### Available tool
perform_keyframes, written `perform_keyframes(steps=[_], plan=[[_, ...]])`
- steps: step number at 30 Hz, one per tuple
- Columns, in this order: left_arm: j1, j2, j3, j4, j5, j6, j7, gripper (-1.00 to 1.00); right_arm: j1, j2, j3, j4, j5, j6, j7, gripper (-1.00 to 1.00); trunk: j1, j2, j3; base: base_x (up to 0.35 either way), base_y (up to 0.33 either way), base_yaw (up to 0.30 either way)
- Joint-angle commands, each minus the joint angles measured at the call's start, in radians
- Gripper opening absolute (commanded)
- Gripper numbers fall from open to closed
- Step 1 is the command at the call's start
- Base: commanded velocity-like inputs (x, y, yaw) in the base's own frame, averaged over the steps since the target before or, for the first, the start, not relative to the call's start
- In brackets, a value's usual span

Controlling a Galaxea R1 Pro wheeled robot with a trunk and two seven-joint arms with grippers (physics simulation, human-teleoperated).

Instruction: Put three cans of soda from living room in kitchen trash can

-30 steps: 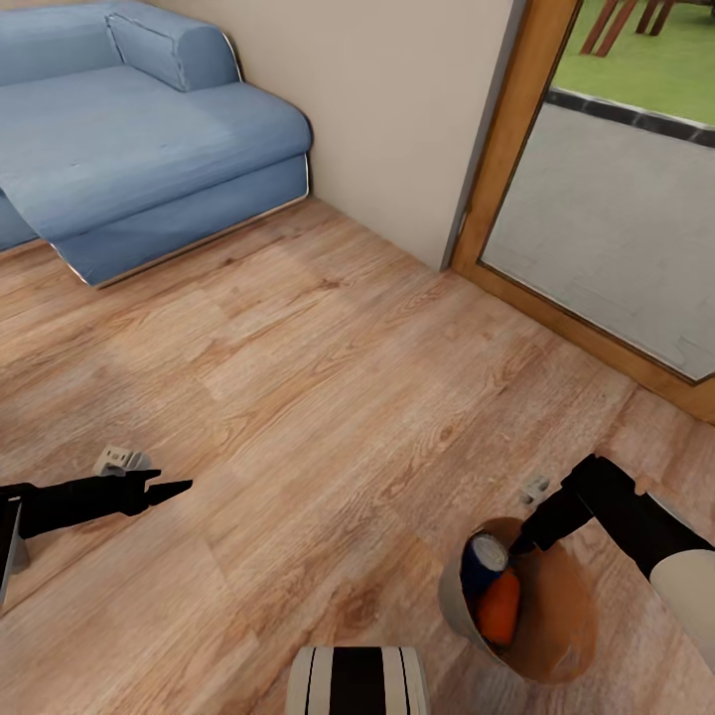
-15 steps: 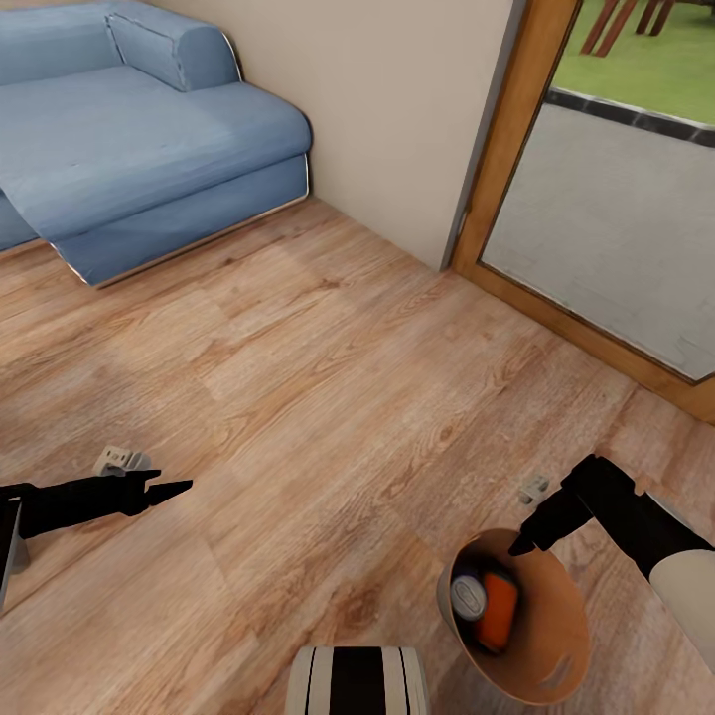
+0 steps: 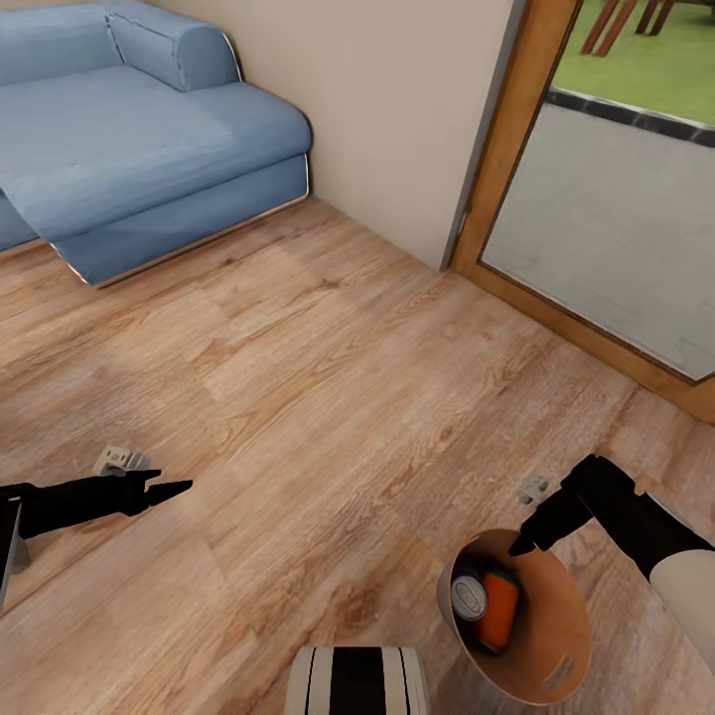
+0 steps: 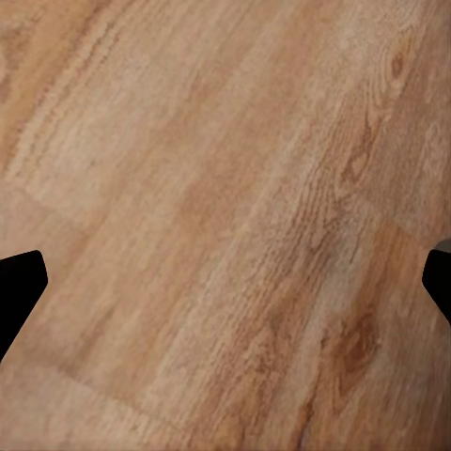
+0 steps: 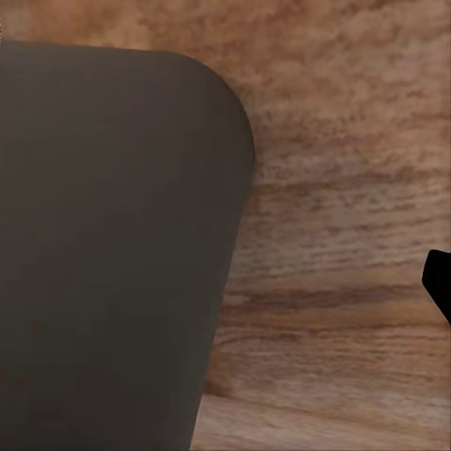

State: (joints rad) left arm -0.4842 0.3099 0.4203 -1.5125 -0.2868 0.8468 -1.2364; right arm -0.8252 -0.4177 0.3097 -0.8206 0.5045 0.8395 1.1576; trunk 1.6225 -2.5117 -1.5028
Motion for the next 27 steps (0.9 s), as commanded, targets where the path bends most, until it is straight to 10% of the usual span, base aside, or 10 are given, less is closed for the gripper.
perform_keyframes(steps=[1, 27], plan=[[0.000, 0.000, 0.000, 0.000, 0.000, 0.000, 0.000, 1.00, 0.000, 0.000, 0.000, 0.000, 0.001, -0.002, -0.003, 1.00, 0.000, 0.000, 0.000, 0.000, 0.000, 0.000], [0.000, 0.000, 0.000, 0.021, -0.002, 0.002, 0.043, 1.00, 0.001, 0.000, 0.002, 0.000, 0.003, -0.002, -0.004, 1.00, 0.002, -0.001, -0.019, -0.049, 0.000, 0.000]])
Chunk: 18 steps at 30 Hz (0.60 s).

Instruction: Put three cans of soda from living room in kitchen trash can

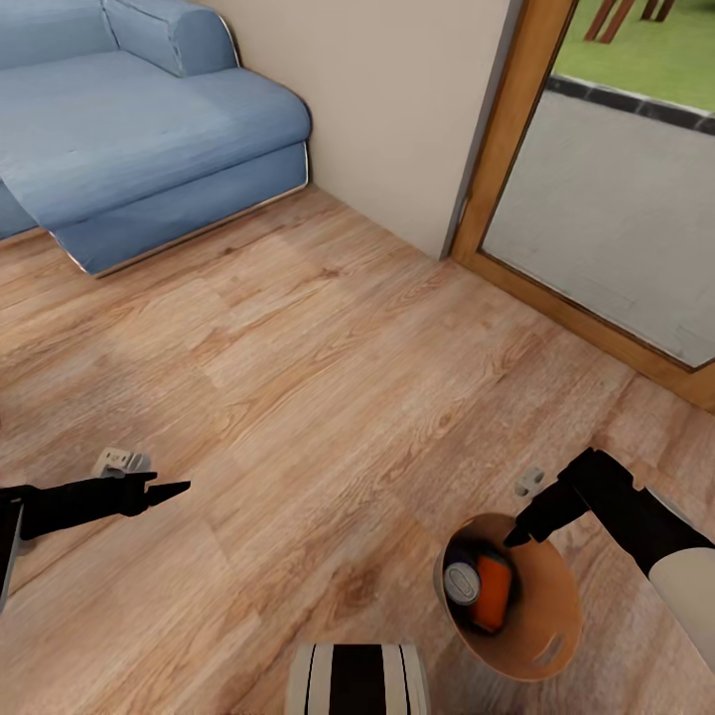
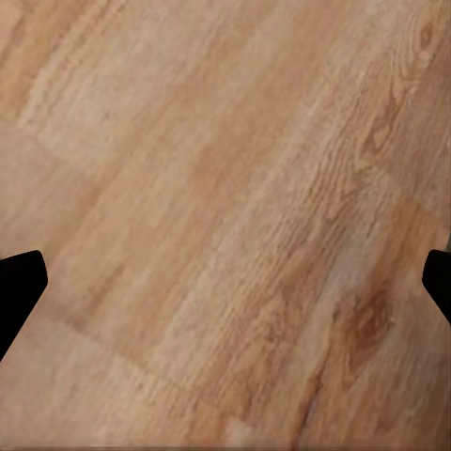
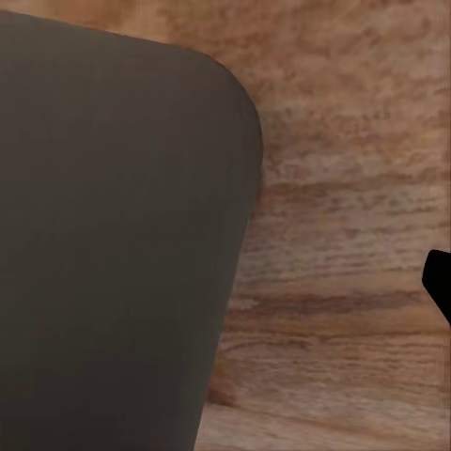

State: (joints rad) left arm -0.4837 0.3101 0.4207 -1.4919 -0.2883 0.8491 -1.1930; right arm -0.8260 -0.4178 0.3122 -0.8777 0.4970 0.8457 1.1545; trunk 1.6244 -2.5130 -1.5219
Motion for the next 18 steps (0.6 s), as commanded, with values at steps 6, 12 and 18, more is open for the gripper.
perform_keyframes(steps=[6, 12, 18], plan=[[-0.001, 0.000, 0.000, 0.005, 0.001, -0.001, 0.003, 1.00, 0.002, 0.001, -0.001, 0.057, 0.012, -0.008, -0.002, 1.00, -0.001, 0.001, 0.015, 0.000, 0.000, 0.000], [-0.001, 0.000, 0.000, 0.007, 0.003, -0.001, 0.004, 1.00, 0.002, 0.001, -0.001, 0.057, 0.012, -0.008, -0.001, 1.00, -0.004, 0.002, 0.038, 0.000, 0.000, 0.000], [-0.001, 0.000, 0.000, 0.007, 0.003, -0.001, 0.004, 1.00, 0.003, 0.003, 0.000, 0.057, 0.013, -0.008, -0.002, 1.00, -0.007, 0.004, 0.062, 0.000, 0.000, 0.000]])
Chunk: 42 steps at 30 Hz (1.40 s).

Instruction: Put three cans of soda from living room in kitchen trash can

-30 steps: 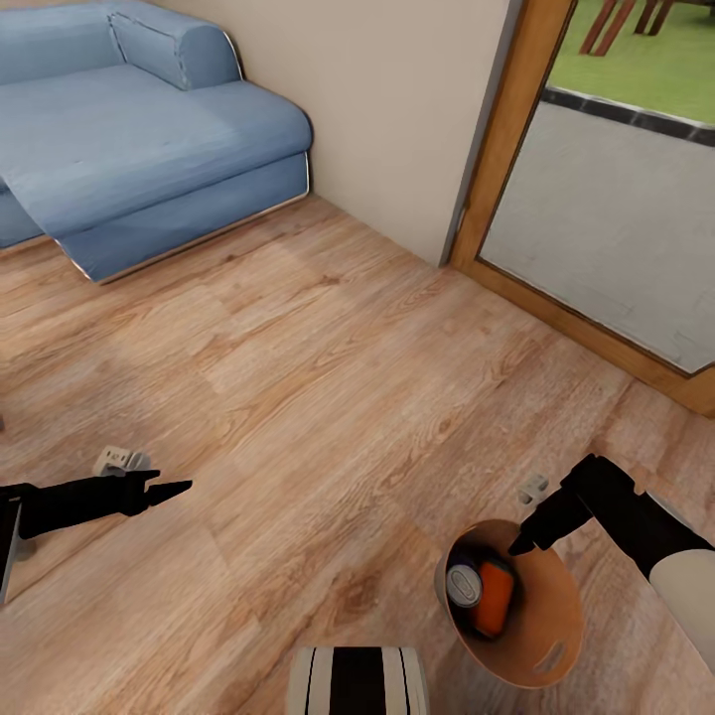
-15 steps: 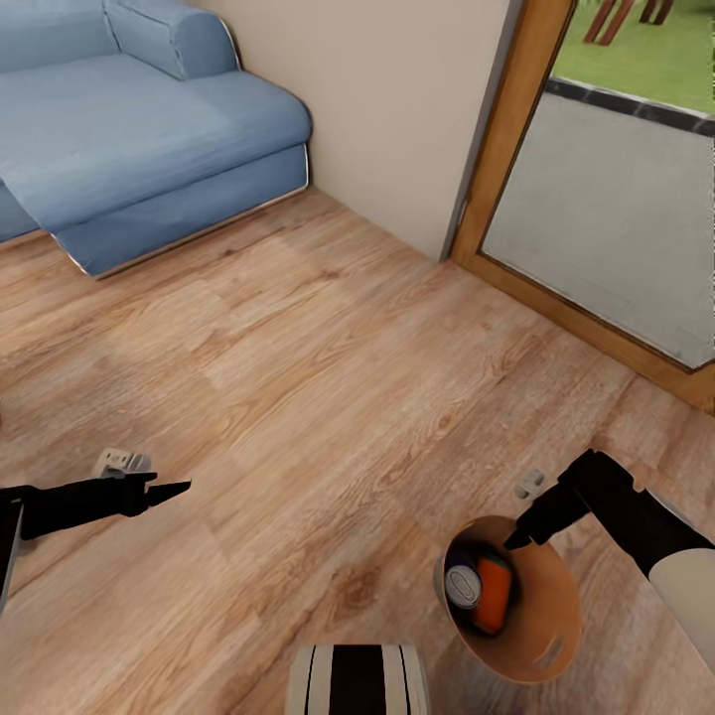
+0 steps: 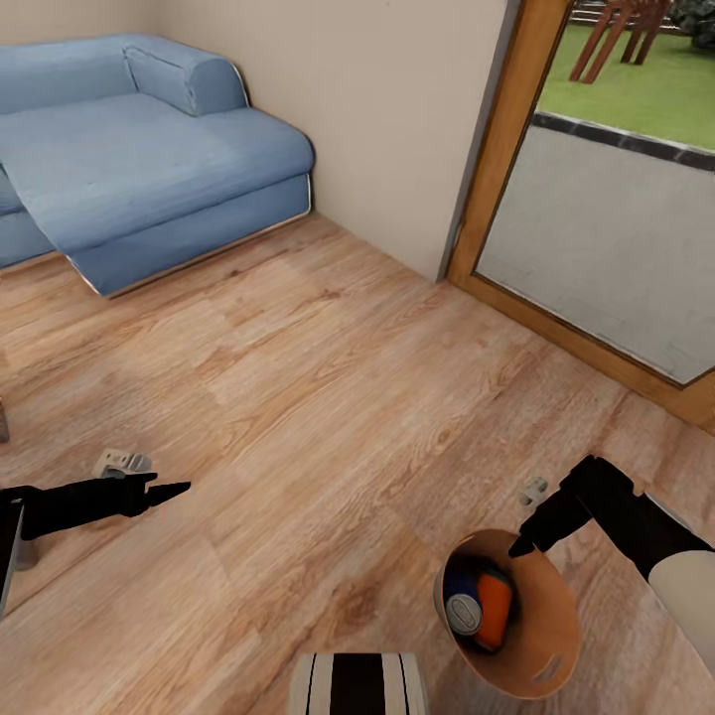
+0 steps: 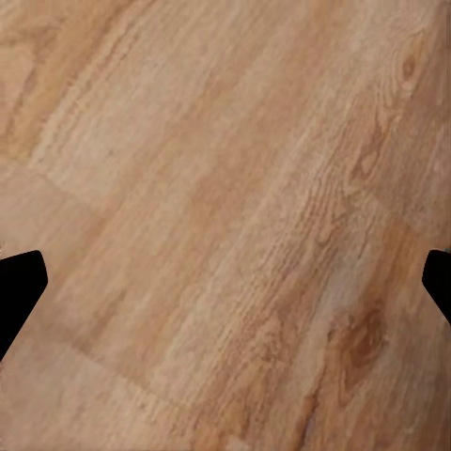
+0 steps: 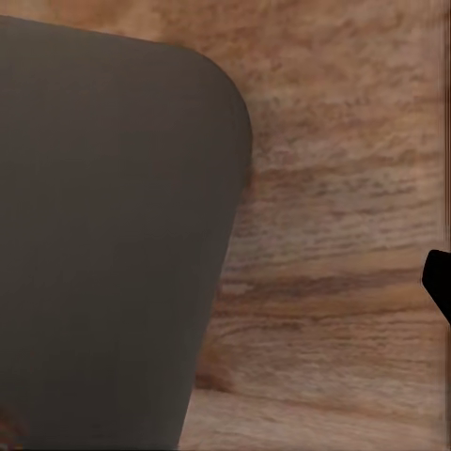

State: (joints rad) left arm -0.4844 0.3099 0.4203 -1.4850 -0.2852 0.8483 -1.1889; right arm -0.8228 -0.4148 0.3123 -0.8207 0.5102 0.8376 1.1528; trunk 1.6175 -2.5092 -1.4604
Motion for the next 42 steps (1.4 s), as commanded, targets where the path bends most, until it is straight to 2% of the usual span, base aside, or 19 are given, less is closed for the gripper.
perform_keyframes(steps=[1, 31, 39, 42], plan=[[0.000, 0.000, 0.000, 0.000, 0.000, 0.000, 0.000, 1.00, 0.000, 0.000, 0.000, 0.000, 0.000, 0.000, 0.000, 1.00, 0.000, 0.000, 0.004, 0.000, 0.000, 0.000], [0.000, -0.001, 0.000, 0.001, -0.004, 0.000, 0.004, 1.00, 0.001, -0.001, 0.000, 0.000, -0.002, 0.000, 0.000, 1.00, -0.014, 0.007, 0.120, 0.000, 0.000, 0.000], [0.001, -0.020, 0.000, 0.014, -0.003, -0.002, 0.036, 1.00, 0.026, -0.002, -0.002, 0.000, -0.003, 0.000, -0.002, 1.00, -0.017, 0.009, 0.151, 0.000, 0.000, 0.000], [0.001, -0.021, 0.000, 0.029, -0.003, -0.014, 0.039, 1.00, 0.028, -0.002, -0.002, 0.000, -0.003, 0.000, -0.002, 1.00, -0.029, 0.030, 0.160, 0.000, 0.000, 0.000]])
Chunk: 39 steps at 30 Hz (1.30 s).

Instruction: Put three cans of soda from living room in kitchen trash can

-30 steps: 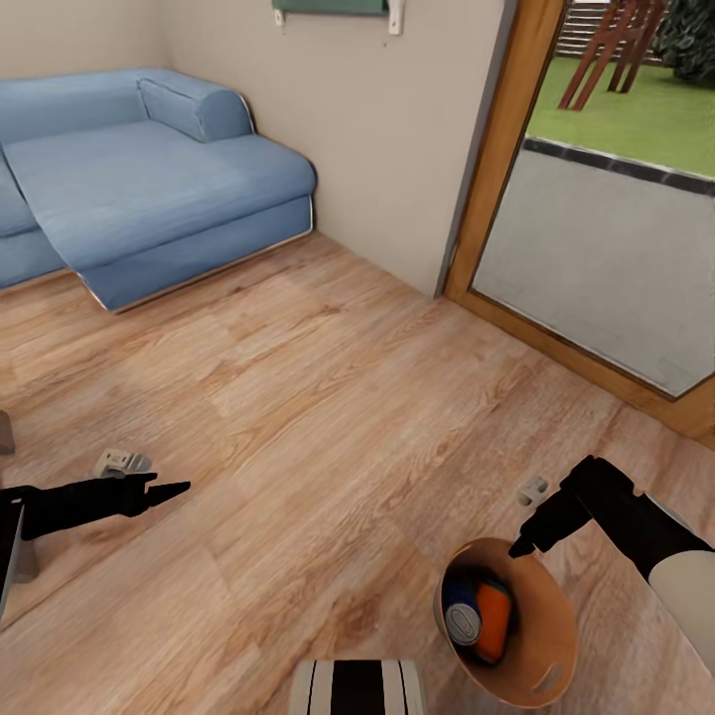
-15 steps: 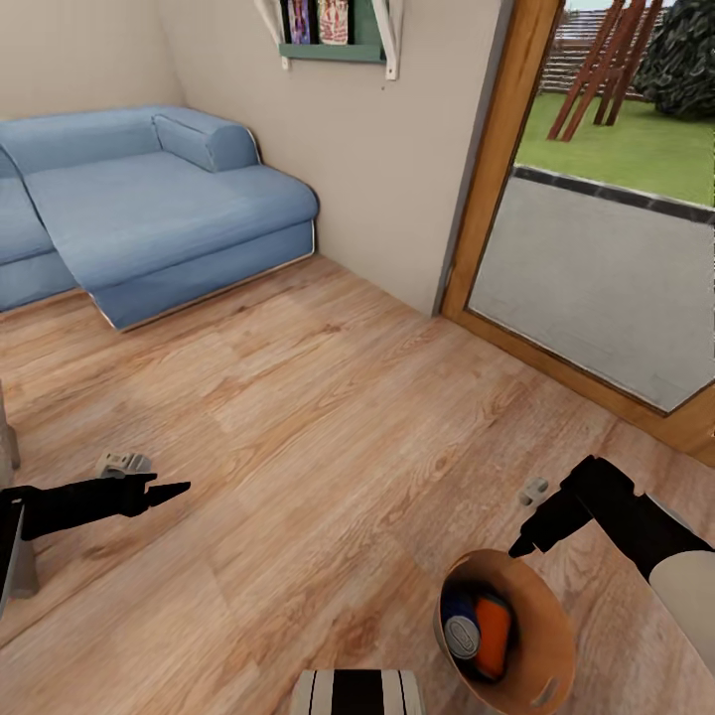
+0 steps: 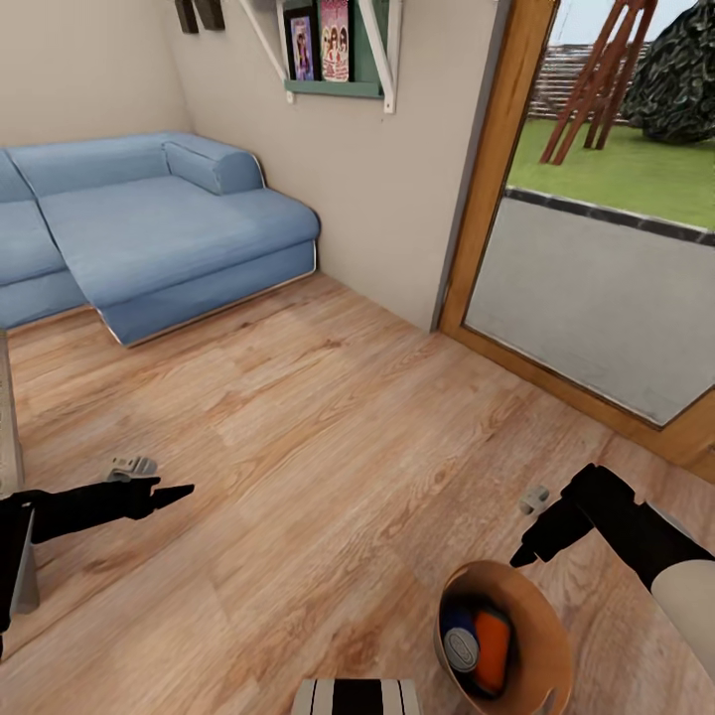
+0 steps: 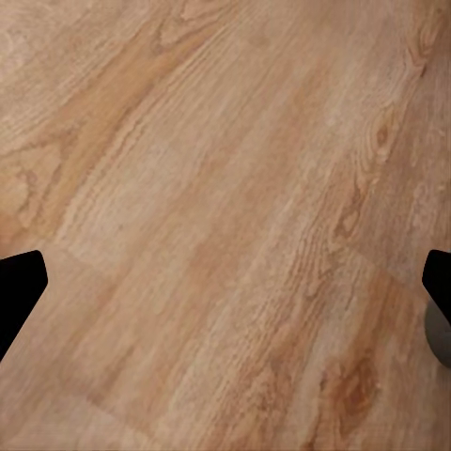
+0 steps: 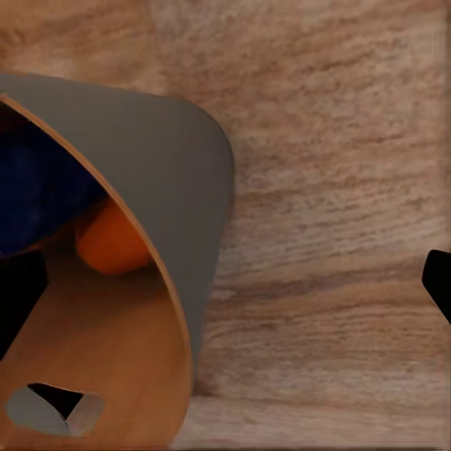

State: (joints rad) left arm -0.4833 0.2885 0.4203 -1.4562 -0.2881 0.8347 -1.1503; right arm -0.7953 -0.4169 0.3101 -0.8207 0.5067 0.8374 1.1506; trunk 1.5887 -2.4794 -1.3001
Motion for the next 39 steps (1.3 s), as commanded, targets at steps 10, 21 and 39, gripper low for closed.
perform_keyframes(steps=[10, 21, 39], plan=[[0.000, -0.003, 0.000, 0.077, 0.001, -0.044, 0.026, 1.00, 0.010, 0.002, 0.000, 0.000, -0.002, 0.000, -0.001, 1.00, -0.038, 0.070, 0.031, 0.000, 0.000, 0.000], [-0.001, -0.003, 0.000, 0.243, 0.001, -0.142, 0.063, 1.00, 0.023, 0.004, -0.002, -0.001, -0.004, 0.000, -0.001, 1.00, -0.081, 0.147, 0.066, 0.000, 0.000, 0.000], [-0.001, -0.003, 0.001, 0.457, 0.003, -0.311, 0.173, 1.00, 0.134, 0.001, -0.135, -0.077, -0.004, 0.000, -0.008, 1.00, -0.150, 0.273, 0.122, 0.000, 0.000, 0.000]])
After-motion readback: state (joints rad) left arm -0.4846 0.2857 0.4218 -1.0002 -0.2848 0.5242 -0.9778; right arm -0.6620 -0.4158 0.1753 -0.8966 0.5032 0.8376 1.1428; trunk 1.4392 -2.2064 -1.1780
